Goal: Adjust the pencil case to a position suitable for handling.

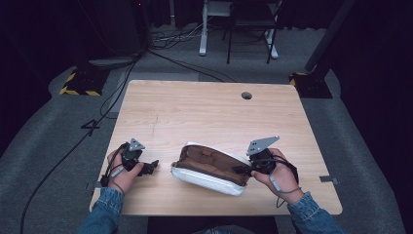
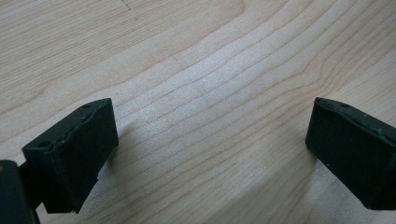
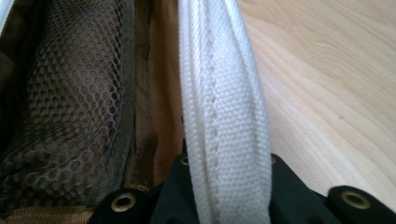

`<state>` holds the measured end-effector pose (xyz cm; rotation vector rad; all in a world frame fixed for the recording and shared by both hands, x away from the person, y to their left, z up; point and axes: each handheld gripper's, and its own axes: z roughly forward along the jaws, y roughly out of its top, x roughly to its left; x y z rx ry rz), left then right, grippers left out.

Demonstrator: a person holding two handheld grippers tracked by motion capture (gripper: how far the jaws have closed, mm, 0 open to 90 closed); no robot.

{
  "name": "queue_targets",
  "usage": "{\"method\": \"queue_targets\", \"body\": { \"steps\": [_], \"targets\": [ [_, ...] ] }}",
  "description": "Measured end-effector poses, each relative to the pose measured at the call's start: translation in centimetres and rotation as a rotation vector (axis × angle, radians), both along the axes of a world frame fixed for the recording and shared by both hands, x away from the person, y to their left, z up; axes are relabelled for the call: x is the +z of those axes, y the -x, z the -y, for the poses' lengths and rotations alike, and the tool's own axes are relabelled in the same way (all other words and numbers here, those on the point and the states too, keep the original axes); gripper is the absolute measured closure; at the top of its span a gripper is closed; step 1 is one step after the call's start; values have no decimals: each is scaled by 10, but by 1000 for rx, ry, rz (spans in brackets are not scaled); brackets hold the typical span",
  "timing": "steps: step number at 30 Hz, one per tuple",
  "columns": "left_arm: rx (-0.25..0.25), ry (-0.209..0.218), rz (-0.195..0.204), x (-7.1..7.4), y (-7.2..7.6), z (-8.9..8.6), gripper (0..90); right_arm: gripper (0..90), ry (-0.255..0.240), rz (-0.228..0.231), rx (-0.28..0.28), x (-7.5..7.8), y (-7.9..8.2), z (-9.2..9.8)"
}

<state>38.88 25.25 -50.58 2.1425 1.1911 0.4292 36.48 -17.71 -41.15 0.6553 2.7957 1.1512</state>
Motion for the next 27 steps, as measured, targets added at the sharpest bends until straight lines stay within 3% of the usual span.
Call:
{"method": "queue_targets", "body": {
  "steps": [13, 27],
  "targets": [
    [-1, -1, 1, 0, 0, 0, 26, 876, 14, -9, 26, -25, 17, -4],
    [-1, 0, 1, 0, 0, 0, 26, 875, 36, -44, 46, -44, 22, -10]
  ]
}}
